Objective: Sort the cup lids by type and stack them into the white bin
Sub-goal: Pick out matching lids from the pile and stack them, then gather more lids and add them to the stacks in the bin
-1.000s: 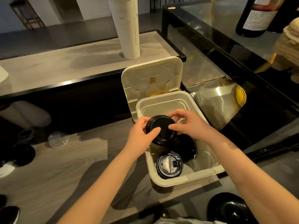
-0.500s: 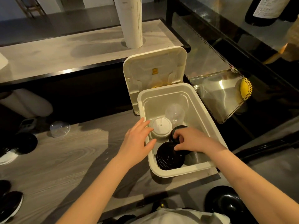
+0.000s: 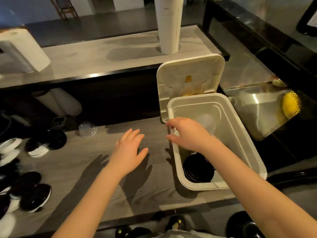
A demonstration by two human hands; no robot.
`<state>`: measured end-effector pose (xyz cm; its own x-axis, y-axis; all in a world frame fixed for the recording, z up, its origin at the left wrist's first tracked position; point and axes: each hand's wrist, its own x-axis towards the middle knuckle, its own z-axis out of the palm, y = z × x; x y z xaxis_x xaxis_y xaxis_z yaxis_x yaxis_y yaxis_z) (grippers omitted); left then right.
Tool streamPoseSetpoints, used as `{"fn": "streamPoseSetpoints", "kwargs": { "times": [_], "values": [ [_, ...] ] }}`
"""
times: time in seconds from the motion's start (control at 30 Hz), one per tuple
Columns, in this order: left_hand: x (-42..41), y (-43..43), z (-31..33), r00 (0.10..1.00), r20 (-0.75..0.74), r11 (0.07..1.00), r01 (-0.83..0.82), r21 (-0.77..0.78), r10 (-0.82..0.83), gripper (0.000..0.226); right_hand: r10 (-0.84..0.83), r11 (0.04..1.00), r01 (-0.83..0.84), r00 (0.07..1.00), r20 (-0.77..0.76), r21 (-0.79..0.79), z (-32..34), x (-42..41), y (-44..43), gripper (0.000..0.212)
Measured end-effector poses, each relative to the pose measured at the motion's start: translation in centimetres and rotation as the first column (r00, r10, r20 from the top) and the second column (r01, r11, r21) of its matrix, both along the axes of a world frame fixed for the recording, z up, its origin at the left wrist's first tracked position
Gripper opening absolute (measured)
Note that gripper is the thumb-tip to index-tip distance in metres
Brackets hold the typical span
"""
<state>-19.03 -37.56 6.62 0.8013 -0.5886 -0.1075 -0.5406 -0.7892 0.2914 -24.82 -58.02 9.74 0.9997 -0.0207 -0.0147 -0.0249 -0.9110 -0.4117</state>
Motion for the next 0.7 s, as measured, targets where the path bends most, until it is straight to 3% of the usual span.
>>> {"fn": "streamPoseSetpoints", "kwargs": {
  "times": [0.17,0.43,0.7],
  "values": [
    [0.7,6.8,-0.1,0.987,0.001,0.984,-0.159,0.084,0.159,0.055,0.192,0.967,-0.196,0.98,-0.043,-0.165,-0.6,3.3,6.8,0.043],
    [2.2,20.3,-2.9,0.945,-0.049,0.937,-0.312,0.154,0.323,0.054,0.345,0.924,-0.365,0.925,-0.161,-0.115,-3.3,6.7,19.0,0.047],
    [4.7,33.9,-5.9,0.881,-0.083,0.87,-0.44,0.224,0.467,0.056,0.369,0.899,-0.425,0.864,-0.344,-0.104,-6.4,10.5,31.1,0.045]
  ]
}}
